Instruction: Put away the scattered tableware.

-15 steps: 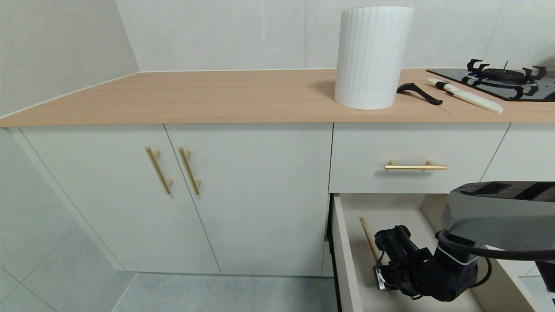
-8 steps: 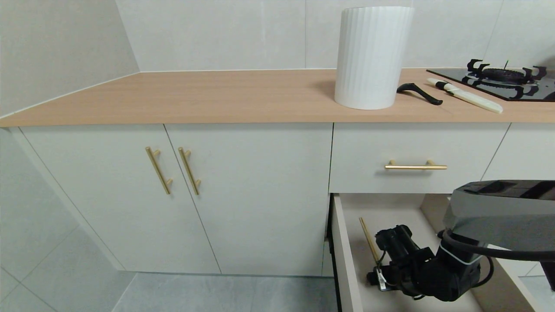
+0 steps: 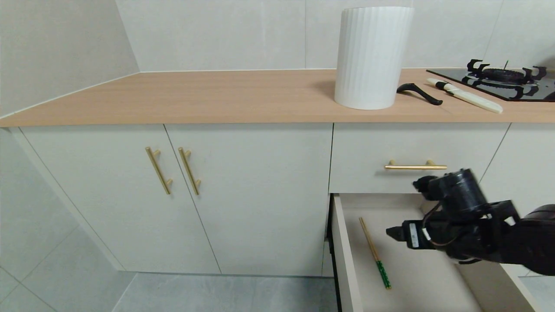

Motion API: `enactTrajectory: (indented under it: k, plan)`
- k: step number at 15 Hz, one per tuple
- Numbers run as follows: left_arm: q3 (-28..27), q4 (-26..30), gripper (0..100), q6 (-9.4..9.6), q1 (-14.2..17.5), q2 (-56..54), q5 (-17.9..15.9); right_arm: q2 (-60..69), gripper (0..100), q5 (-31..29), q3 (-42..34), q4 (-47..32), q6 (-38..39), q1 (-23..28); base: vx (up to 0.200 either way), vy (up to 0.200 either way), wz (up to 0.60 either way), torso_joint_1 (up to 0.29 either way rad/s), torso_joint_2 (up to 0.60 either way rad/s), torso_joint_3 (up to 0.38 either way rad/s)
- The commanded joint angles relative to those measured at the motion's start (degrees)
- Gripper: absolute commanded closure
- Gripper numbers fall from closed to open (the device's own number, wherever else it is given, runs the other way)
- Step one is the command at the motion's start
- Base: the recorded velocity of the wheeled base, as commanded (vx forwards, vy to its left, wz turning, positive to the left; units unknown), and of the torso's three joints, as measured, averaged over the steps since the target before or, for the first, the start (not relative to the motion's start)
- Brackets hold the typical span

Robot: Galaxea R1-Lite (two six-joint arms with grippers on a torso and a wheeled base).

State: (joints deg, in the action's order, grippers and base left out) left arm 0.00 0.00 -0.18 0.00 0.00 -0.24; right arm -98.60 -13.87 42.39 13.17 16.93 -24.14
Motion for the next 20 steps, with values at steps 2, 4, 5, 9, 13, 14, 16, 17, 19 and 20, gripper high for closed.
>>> enactTrajectory:
  k: [2, 4, 5, 9, 13, 14, 16, 17, 19, 20]
  plan:
    - [0.0, 0.0, 0, 0.01, 0.0, 0.0, 0.0, 23.5, 0, 5.1, 3.1, -7.5, -5.6, 5.6, 0.0, 0.0, 0.0, 0.0, 0.0, 0.0]
    - [0.0, 0.0, 0, -0.08, 0.0, 0.1, 0.0, 26.4, 0, 5.3, 3.4, -7.2, -7.1, 6.7, 0.0, 0.0, 0.0, 0.0, 0.0, 0.0]
    - [0.0, 0.0, 0, -0.08, 0.0, 0.1, 0.0, 26.6, 0, 5.3, 3.3, -7.2, -7.1, 6.7, 0.0, 0.0, 0.0, 0.0, 0.0, 0.0]
    - [0.0, 0.0, 0, 0.01, 0.0, 0.0, 0.0, 27.3, 0, 5.3, 3.1, -7.2, -9.0, 6.6, 0.0, 0.0, 0.0, 0.023, -0.08, -0.054]
    - [0.0, 0.0, 0, -0.08, 0.0, 0.1, 0.0, 27.0, 0, 5.3, 2.8, -7.2, -9.1, 6.7, 0.0, 0.0, 0.0, 0.109, -0.31, -0.273]
    - [0.0, 0.0, 0, 0.01, 0.0, 0.0, 0.0, 26.8, 0, 5.3, 2.8, -7.2, -9.1, 6.7, 0.0, 0.0, 0.0, 0.183, -0.57, -0.305]
    - [0.0, 0.0, 0, -0.08, 0.0, 0.0, 0.0, 26.7, 0, 5.3, 2.6, -7.2, -9.4, 6.7, 0.0, 0.0, 0.0, 0.166, -0.52, -0.281]
    - [0.0, 0.0, 0, 0.01, 0.0, 0.1, 0.0, 26.7, 0, 5.3, 2.5, -7.2, -9.4, 6.7, 0.0, 0.0, 0.0, 0.183, -0.47, -0.286]
    - [0.0, 0.0, 0, 0.01, 0.0, 0.0, 0.0, 26.4, 0, 5.3, 2.6, -7.2, -9.4, 7.0, 0.0, 0.0, 0.0, 0.176, -0.49, -0.29]
    - [0.0, 0.0, 0, -0.08, 0.0, 0.0, 0.0, 26.2, 0, 5.3, 2.6, -7.2, -9.5, 7.6, 0.0, 0.0, 0.0, 0.193, -0.48, -0.286]
